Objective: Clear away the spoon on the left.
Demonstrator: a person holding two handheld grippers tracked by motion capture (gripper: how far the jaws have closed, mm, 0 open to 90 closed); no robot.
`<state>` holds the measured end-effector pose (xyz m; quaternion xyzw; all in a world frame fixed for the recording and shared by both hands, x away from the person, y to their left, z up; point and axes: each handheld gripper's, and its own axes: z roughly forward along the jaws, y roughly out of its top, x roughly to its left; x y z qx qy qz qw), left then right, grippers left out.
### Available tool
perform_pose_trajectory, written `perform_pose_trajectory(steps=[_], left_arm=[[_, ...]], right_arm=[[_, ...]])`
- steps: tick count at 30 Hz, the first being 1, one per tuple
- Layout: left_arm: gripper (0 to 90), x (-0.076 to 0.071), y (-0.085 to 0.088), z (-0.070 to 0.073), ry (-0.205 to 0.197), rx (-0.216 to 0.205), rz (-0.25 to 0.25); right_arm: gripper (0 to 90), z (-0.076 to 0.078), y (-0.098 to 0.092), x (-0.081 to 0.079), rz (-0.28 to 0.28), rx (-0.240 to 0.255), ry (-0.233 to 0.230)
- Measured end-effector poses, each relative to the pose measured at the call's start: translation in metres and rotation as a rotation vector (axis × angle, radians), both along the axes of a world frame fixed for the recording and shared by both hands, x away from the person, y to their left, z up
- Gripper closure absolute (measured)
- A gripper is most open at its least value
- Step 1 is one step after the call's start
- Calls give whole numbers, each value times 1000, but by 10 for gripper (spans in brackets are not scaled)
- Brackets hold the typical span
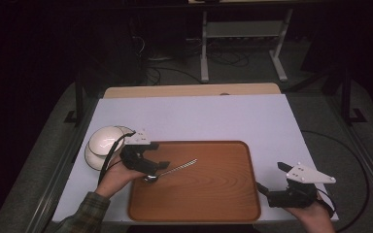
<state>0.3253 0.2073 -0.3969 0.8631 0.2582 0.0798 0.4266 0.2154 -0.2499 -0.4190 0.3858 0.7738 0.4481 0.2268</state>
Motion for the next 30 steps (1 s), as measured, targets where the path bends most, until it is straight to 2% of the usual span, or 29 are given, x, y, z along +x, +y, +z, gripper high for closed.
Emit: perform_pose_trajectory(steps=[4, 11, 16, 20, 26, 30], left_arm=[[153, -9, 13, 2, -48, -14, 19], [146, -28, 40, 3, -101, -63, 64], [146, -42, 57, 0, -103, -83, 92], [145, -52, 69, -3, -115, -74, 104], [145, -60, 88, -10, -107, -81, 132], [146, -60, 83, -9, -109, -94, 125]], right_arm=[[24, 0, 0, 0, 1, -1, -2], [24, 1, 1, -1, 6, -1, -3], [24, 1, 2, -1, 8, -1, -4], [24, 1, 2, -1, 9, -1, -5], [24, 1, 3, -1, 13, 0, -5], [24, 1, 3, -1, 15, 0, -5]])
